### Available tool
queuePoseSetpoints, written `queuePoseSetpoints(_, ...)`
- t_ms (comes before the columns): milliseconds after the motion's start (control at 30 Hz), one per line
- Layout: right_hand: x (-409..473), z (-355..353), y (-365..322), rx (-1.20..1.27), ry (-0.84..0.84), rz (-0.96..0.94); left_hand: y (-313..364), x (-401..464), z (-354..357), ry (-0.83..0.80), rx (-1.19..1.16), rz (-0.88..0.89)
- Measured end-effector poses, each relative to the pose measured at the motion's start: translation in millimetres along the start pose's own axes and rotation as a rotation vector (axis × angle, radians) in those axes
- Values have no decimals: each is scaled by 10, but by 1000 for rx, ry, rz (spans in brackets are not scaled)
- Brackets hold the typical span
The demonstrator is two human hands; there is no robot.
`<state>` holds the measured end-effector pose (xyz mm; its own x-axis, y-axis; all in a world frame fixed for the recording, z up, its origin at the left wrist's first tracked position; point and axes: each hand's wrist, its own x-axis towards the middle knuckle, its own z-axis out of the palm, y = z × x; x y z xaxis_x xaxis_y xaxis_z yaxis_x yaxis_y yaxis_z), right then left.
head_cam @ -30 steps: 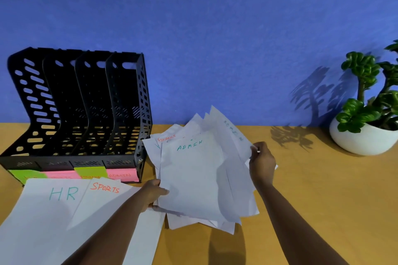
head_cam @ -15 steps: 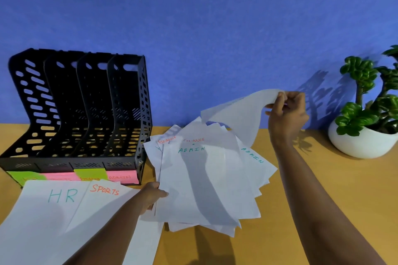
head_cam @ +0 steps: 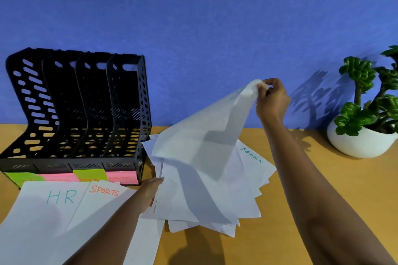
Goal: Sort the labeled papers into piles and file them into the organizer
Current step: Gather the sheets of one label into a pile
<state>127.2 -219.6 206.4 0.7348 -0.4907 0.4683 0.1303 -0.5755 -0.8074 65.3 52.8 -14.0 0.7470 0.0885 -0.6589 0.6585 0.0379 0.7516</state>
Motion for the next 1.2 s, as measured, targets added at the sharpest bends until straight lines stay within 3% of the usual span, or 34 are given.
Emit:
queuePoseSetpoints(100, 8, 118, 280, -105, -105, 173, 6, -41, 59, -6, -91, 25)
queuePoseSetpoints(200, -103, 255, 678, -236, -323, 262, 39, -64, 58, -7, -191, 23)
queuePoseSetpoints(333, -472, 361, 1211, -415, -533, 337, 86, -10, 2, 32, -214, -99)
queuePoseSetpoints(400, -599, 364, 1385, -381, -525, 422, 108, -36, 1, 10, -152, -111)
queuePoseSetpoints(567, -834, 365, 1320, 31, -574, 827, 83, -111, -1, 17, 104, -34)
queuePoseSetpoints(633, -922, 358, 1293, 21, -703, 958, 72, -149, 32, 76, 106, -14)
queuePoseSetpoints(733, -1040, 298, 1314, -76, -925, 983, 52, -130, 58, 101, 68, -2)
queuePoseSetpoints(900, -1108, 340, 1371, -155, -864, 824, 6, -162, -62, 1, 101, -51)
queuePoseSetpoints(1033, -1217, 381, 1349, -2, -882, 928, -25, -196, -113, -99, 152, -93)
queuePoseSetpoints(1200, -1309, 463, 1274, 137, -686, 869, -34, -215, -135, -135, 190, -136)
